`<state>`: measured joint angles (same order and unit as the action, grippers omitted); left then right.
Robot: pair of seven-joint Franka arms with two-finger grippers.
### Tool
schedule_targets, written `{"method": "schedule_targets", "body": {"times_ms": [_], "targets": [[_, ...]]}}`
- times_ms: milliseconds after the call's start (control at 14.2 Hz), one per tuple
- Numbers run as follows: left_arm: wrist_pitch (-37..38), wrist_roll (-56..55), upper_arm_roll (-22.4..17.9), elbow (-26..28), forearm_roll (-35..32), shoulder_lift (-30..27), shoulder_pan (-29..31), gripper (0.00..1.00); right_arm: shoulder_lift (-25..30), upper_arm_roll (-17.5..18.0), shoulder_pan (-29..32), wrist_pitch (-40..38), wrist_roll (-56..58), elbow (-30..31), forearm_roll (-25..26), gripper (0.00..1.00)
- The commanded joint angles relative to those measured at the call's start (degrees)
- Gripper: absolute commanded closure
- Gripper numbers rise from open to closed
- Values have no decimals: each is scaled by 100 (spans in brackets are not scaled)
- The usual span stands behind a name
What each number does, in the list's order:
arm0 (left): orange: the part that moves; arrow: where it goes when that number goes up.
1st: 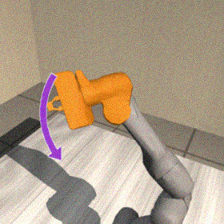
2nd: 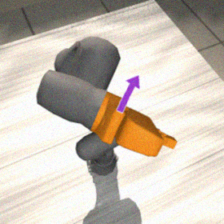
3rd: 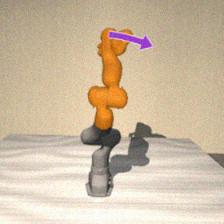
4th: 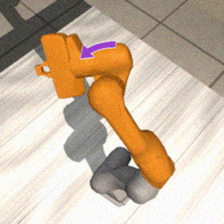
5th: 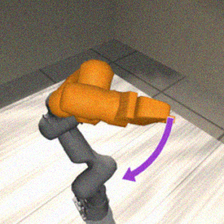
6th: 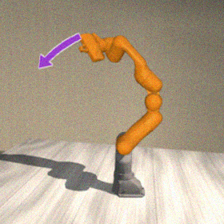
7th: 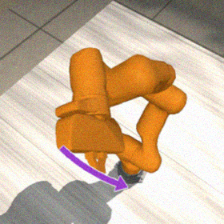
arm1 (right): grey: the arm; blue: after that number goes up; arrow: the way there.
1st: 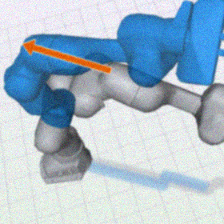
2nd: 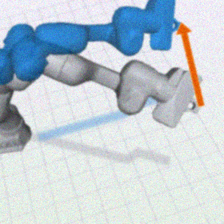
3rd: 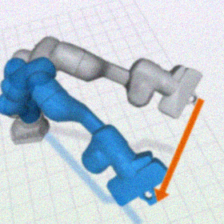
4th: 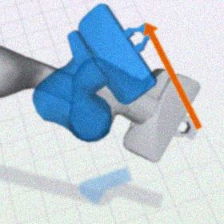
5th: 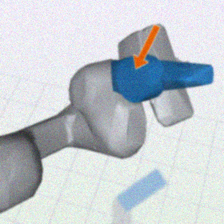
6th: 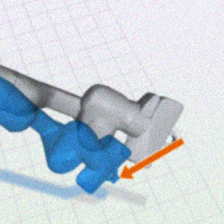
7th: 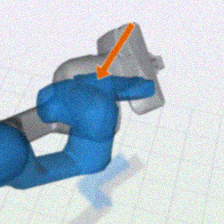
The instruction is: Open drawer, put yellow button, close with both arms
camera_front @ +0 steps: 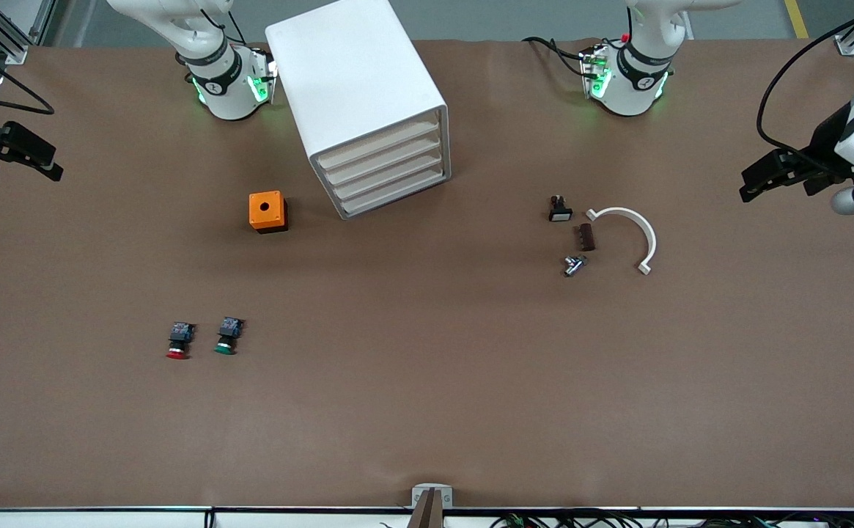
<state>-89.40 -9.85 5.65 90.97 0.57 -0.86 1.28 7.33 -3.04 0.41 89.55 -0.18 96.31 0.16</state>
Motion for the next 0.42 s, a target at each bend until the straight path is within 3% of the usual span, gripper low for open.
{"method": "schedule_targets", "body": {"times_ms": [0,352], "targets": [[10,150,24,-27,-31,-63,74,1,-48,49,100,-25,-8,-113,-42,0],[10,141,33,-27,-31,-54,65,1,-48,75,47,-35,-8,-104,-42,0]]}}
